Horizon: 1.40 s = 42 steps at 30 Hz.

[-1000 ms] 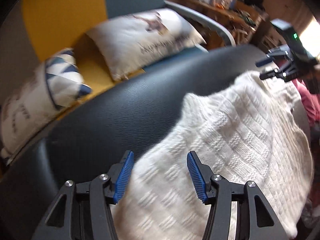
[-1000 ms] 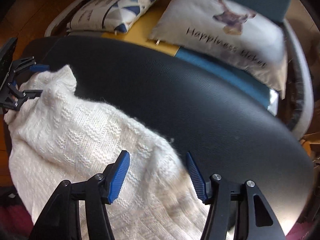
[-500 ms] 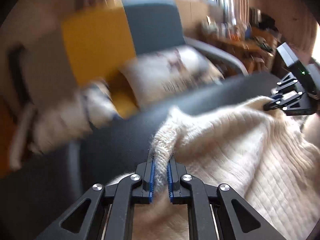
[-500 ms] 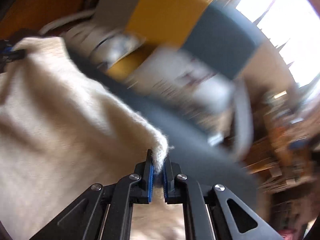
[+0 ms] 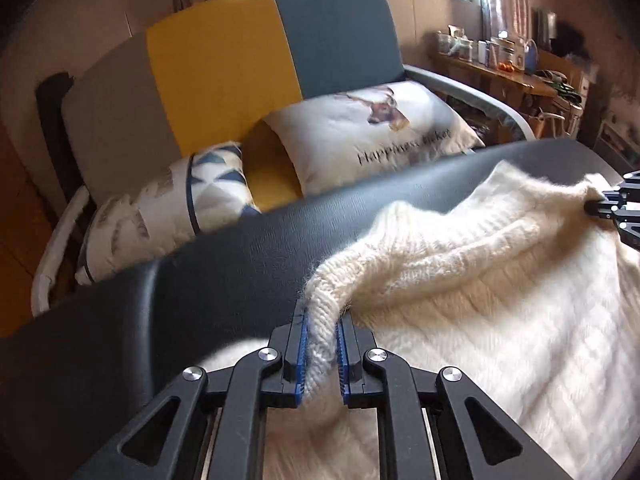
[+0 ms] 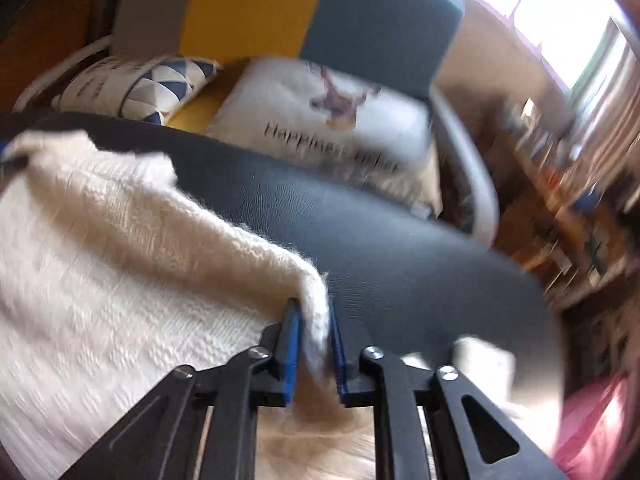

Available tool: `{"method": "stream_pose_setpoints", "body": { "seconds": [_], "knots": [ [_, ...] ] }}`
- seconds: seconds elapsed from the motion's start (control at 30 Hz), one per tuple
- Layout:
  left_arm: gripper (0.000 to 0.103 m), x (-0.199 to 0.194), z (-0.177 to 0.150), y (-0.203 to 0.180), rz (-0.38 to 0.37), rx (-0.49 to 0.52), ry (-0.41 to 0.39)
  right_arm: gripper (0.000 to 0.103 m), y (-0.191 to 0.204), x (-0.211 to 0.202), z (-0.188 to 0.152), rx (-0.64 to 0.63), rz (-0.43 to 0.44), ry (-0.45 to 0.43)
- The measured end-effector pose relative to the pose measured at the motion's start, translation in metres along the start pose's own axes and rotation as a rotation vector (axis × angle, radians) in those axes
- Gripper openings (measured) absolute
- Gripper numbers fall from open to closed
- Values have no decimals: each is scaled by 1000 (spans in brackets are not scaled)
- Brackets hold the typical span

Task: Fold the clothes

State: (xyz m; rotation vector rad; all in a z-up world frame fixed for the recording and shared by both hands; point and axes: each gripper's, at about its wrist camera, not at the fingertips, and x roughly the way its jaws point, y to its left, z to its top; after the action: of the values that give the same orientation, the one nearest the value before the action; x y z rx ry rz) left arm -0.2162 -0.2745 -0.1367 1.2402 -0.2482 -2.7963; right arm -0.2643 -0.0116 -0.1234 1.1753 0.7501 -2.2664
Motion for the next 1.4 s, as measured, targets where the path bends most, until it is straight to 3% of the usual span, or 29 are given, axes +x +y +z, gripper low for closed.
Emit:
{"method": "stream_pose_setpoints", "body": {
  "seconds": [0.1, 0.23, 0.3, 0.4, 0.47, 0.53, 0.6, 0.73, 0.83, 0.93, 1.03, 1.17, 1.3, 1.4],
  "knots": [
    [21, 33, 8, -1, 23, 10, 124, 19, 5, 3, -5, 39, 20, 27],
    [21, 13, 17, 27, -132, -144, 124, 23, 16, -46, -13, 20, -34, -97],
    [21, -16, 17, 50, -213, -240, 77, 23, 26, -71, -14, 17, 53, -136],
    [22, -51, 1, 100, -192, -392, 54, 25, 58, -99, -20, -13, 207, -165],
    [22, -73, -29, 143, -180, -510, 78, 25, 84, -108, -24, -6, 354, -145],
    [22, -91, -60, 178, -102, -575, 116, 25, 113, -110, -27, 7, 490, -117],
    [22, -113, -107, 219, -32, -676, 166, 25, 146, -111, -30, -14, 548, -91],
    [22, -161, -189, 280, 118, -837, 209, 25, 208, -123, -46, -50, 589, -52],
    [22, -201, -252, 319, 284, -948, 234, 25, 239, -128, -49, -86, 589, -32],
    [23, -232, -309, 349, 348, -1084, 248, 25, 258, -128, -46, -107, 563, -28],
    [27, -251, -351, 363, 354, -1152, 268, 25, 267, -130, -39, -100, 559, -20],
    [34, -255, -375, 365, 219, -1224, 241, 25, 263, -133, -30, -75, 534, -9],
    [46, -238, -371, 358, 132, -1180, 252, 25, 250, -133, -12, -40, 508, -14],
    [54, -227, -362, 352, 165, -1105, 275, 25, 235, -134, 9, -11, 479, -50]
  ]
}}
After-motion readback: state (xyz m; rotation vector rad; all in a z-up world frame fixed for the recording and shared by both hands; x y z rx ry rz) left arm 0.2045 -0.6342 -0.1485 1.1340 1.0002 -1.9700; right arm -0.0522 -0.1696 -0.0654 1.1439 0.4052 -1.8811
